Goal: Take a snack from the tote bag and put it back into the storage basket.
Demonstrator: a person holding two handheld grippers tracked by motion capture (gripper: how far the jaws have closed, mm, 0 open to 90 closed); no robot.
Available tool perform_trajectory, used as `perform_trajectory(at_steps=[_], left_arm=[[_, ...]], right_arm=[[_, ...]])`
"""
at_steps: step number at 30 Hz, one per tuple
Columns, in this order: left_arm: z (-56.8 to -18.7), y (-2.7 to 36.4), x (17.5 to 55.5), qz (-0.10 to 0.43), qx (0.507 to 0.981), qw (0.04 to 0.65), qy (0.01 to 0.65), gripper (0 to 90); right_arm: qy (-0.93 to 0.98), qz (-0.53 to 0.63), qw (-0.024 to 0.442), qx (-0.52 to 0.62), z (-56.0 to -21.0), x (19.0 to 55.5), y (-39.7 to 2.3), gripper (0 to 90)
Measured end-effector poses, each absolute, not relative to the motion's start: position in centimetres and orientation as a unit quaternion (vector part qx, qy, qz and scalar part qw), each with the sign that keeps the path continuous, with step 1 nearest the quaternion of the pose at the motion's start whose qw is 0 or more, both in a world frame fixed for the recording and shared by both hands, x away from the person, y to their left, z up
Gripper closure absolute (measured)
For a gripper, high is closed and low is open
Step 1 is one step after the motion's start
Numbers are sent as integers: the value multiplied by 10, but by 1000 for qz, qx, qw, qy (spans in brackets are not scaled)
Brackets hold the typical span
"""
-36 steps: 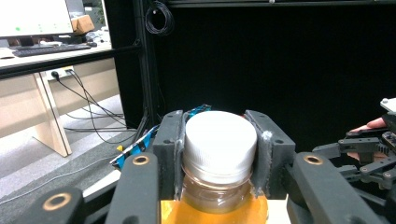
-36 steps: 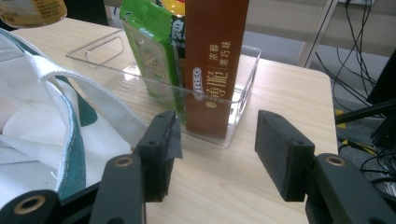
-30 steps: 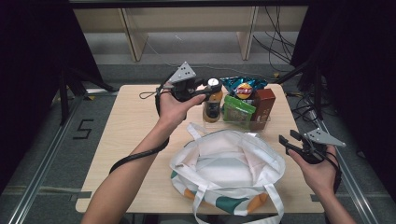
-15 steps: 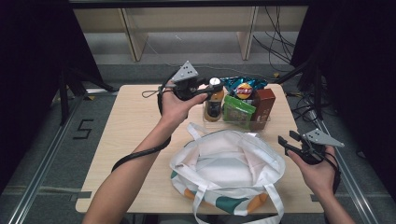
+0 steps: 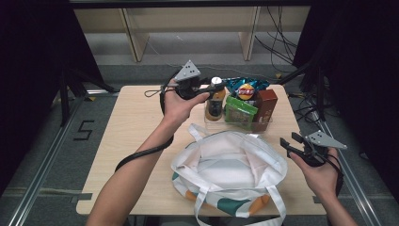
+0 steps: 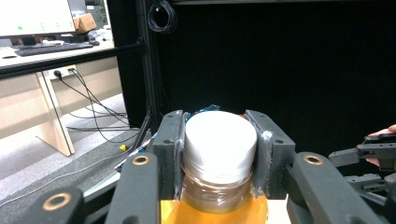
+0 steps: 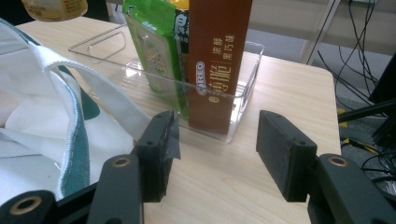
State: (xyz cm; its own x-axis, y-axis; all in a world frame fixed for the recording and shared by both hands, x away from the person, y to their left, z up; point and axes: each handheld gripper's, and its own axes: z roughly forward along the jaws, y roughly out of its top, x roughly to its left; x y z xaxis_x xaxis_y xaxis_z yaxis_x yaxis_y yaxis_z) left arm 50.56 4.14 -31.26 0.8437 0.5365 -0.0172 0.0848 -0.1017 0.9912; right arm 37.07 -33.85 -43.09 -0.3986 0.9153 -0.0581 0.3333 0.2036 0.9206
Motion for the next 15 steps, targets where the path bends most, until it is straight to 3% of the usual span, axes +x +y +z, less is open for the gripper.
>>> perform_trajectory(at_steps=[15], left_arm=[[-315,41,515,179,720,633,221,588]], right_arm=[[705,448,316,451,-431,369,-337,477]])
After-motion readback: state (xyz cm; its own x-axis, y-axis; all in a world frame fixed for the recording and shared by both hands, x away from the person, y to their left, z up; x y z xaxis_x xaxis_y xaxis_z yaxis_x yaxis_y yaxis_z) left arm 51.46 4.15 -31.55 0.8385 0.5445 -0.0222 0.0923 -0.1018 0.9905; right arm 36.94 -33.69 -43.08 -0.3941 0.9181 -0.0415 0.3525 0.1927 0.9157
